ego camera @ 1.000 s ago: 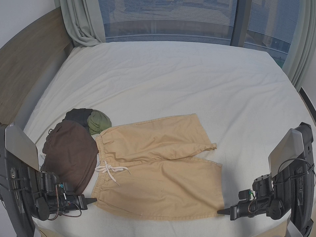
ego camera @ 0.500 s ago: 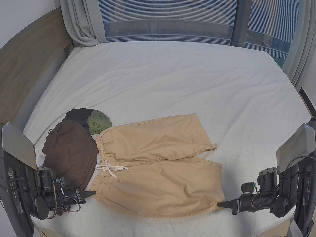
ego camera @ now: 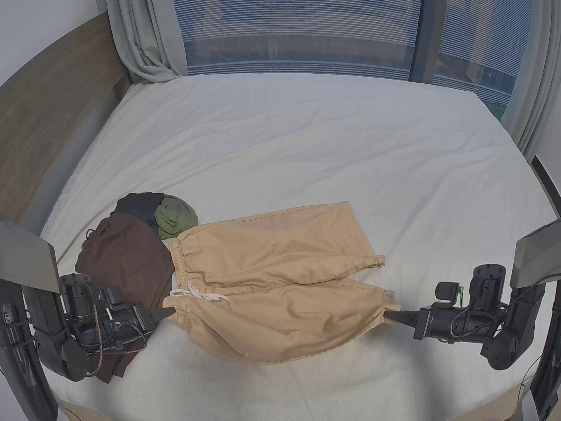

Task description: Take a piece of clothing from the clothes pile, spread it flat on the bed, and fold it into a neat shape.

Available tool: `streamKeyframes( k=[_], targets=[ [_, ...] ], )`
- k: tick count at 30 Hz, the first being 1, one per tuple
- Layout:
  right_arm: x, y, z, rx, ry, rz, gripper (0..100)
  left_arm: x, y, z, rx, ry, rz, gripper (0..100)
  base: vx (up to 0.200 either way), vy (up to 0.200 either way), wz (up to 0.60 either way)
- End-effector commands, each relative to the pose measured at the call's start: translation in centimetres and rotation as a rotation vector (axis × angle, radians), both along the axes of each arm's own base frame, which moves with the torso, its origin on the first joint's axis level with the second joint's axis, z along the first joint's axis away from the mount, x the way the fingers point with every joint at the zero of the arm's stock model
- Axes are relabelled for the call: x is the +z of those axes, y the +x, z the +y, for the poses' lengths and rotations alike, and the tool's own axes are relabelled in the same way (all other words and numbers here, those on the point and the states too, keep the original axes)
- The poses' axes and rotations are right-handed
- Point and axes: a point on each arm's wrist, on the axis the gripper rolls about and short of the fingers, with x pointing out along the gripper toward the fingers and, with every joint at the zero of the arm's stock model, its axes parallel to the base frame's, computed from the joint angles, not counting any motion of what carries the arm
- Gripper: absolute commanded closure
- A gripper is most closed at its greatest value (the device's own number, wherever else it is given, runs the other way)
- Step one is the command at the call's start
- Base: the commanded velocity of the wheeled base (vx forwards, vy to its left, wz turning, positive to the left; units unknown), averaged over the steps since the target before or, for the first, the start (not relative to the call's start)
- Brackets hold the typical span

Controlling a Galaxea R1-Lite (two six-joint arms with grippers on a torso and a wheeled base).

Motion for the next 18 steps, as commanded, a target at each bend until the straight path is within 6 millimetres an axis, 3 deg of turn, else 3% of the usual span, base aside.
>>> streamKeyframes(
  k=[1,11,18],
  targets=[
    [1.1,1.0,0.1,-0.009,0.024,-0.063,100,1.0,0.8,-0.1,0.009,-0.02,-0.049,100,0.0,0.0,0.0],
    [3.9,2.1,0.6,-0.022,0.099,-0.15,100,1.4,1.7,-0.1,0.059,-0.043,-0.061,100,0.0,0.0,0.0],
    [4.5,2.9,0.8,-0.027,0.117,-0.179,100,2.4,1.8,-0.1,0.071,-0.072,-0.087,100,0.0,0.0,0.0]
  ],
)
